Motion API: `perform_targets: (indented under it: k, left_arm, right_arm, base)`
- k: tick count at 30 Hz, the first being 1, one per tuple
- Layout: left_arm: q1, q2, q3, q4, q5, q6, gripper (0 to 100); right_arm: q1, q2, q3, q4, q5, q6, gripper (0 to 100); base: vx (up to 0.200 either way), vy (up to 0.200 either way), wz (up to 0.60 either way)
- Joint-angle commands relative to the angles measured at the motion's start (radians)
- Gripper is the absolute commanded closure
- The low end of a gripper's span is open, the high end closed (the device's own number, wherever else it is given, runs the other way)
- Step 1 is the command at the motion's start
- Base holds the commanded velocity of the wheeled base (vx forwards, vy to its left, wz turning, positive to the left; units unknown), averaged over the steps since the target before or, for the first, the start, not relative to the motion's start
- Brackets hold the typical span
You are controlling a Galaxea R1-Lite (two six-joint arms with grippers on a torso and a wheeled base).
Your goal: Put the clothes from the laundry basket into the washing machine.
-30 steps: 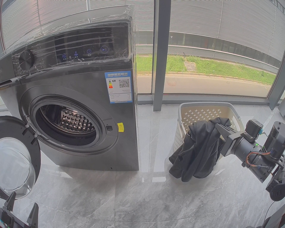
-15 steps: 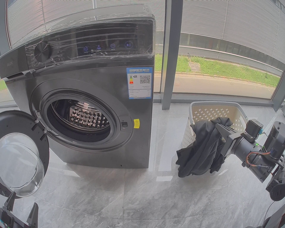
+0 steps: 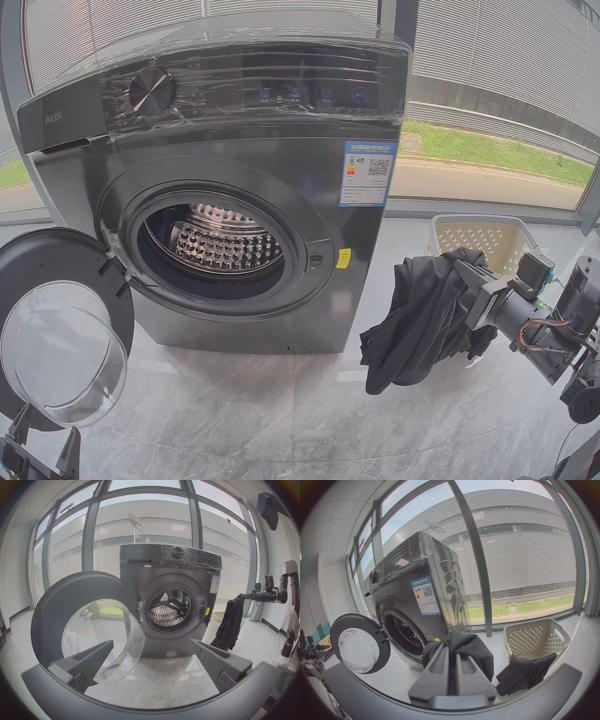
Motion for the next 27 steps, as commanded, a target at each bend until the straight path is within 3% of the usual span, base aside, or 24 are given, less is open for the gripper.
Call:
perform_targets:
  k: [1, 16, 20, 27]
  left_arm:
    - [0.000, -0.017, 0.018, 0.000, 0.000, -0.001, 0]
    - [0.000, -0.017, 0.018, 0.000, 0.000, -0.001, 0]
    - [0.000, -0.017, 0.018, 0.000, 0.000, -0.001, 0]
    - [0.000, -0.017, 0.018, 0.000, 0.000, 0.001, 0]
  right_arm:
    - [0.000, 0.000, 0.000, 0.000, 0.000, 0.000, 100]
    - [0.002, 0.003, 0.000, 0.000, 0.000, 0.000, 100]
    - [0.002, 0.003, 0.002, 0.001, 0.000, 0.000, 100]
    - [0.003, 0.004, 0.008, 0.000, 0.000, 0.000, 100]
  base:
    - [0.000, 0.000, 0.00]
    - [0.000, 0.000, 0.00]
    - [-0.200, 0.000, 0.00]
    - [0.000, 0.000, 0.00]
